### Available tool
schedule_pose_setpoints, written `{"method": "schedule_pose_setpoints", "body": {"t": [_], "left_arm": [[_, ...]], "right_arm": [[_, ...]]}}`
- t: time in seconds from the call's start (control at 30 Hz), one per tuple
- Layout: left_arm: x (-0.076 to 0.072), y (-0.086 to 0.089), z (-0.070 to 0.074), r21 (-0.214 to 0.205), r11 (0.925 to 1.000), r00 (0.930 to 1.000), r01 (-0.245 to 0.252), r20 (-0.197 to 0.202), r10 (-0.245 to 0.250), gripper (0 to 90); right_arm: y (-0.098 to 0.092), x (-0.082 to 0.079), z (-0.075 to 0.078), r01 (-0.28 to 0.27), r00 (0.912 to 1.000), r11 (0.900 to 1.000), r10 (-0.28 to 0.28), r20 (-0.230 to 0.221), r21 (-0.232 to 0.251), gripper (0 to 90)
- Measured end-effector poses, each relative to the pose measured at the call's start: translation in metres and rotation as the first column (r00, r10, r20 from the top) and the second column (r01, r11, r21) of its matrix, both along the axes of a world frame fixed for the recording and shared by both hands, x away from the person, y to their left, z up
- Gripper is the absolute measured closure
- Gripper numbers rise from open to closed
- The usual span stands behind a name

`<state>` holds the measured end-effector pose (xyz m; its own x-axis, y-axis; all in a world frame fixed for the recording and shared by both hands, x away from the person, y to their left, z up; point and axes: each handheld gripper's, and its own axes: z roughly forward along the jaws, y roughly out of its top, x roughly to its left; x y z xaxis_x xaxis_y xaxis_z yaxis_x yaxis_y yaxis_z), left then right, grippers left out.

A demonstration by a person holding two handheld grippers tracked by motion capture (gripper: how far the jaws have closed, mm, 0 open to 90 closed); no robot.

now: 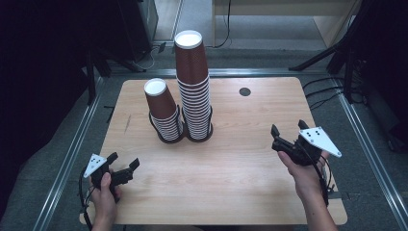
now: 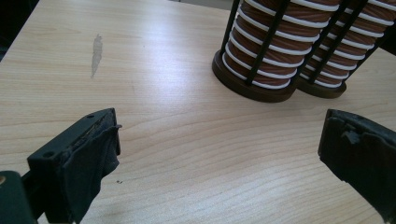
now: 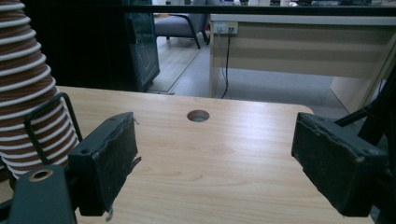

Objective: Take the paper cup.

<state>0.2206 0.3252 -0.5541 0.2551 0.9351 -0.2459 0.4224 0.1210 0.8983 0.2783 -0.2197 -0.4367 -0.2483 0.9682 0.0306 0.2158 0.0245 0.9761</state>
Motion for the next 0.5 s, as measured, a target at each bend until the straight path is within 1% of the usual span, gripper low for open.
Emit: {"method": "schedule_pose_setpoints", "body": {"t": [0.1,0.17,0.2,0.27,0.3,0.37,0.4,0.43,0.47,0.5], "left_arm": [[0.0,0.0,0.0,-0.003,1.0,1.0,0.001,-0.002,-0.001,0.0],[0.0,0.0,0.0,-0.005,1.0,1.0,0.002,0.0,-0.002,0.0],[0.0,0.0,0.0,-0.006,1.0,1.0,0.002,0.0,-0.002,0.0],[0.0,0.001,0.0,-0.008,1.0,1.0,0.003,0.0,-0.003,0.0],[0.0,0.001,0.0,-0.009,1.0,1.0,0.003,0.0,-0.003,0.0],[0.001,0.001,0.0,-0.01,0.9999,1.0,0.004,0.001,-0.004,0.0],[0.0,0.001,0.0,-0.011,0.9999,1.0,0.005,0.0,-0.004,0.0],[0.0,0.001,0.0,-0.015,0.9999,1.0,0.003,0.002,-0.003,0.0],[0.001,0.002,0.0,-0.02,0.9998,1.0,0.004,0.002,-0.004,0.0],[0.001,0.002,-0.001,-0.028,0.9996,1.0,0.002,0.003,-0.002,0.0]], "right_arm": [[0.009,0.003,0.007,-0.027,0.9996,0.9996,0.027,0.009,0.01,14.1],[0.016,0.005,0.011,-0.045,0.9989,0.999,0.045,0.013,0.001,14.1],[0.024,0.007,0.015,-0.062,0.9979,0.9981,0.062,0.019,-0.002,14.1],[0.027,0.008,0.017,-0.068,0.9974,0.9976,0.069,0.021,-0.003,14.1],[0.035,0.01,0.02,-0.085,0.9961,0.9963,0.085,0.023,-0.006,14.1],[0.039,0.011,0.022,-0.093,0.9952,0.9956,0.094,0.027,-0.01,14.2],[0.046,0.012,0.024,-0.104,0.994,0.9945,0.104,0.033,-0.016,14.1],[0.046,0.012,0.024,-0.104,0.994,0.9945,0.104,0.033,-0.016,14.1],[0.049,0.013,0.025,-0.11,0.9934,0.9938,0.11,0.032,-0.018,14.1],[0.058,0.015,0.027,-0.122,0.992,0.9924,0.122,0.032,-0.018,14.1]]}}
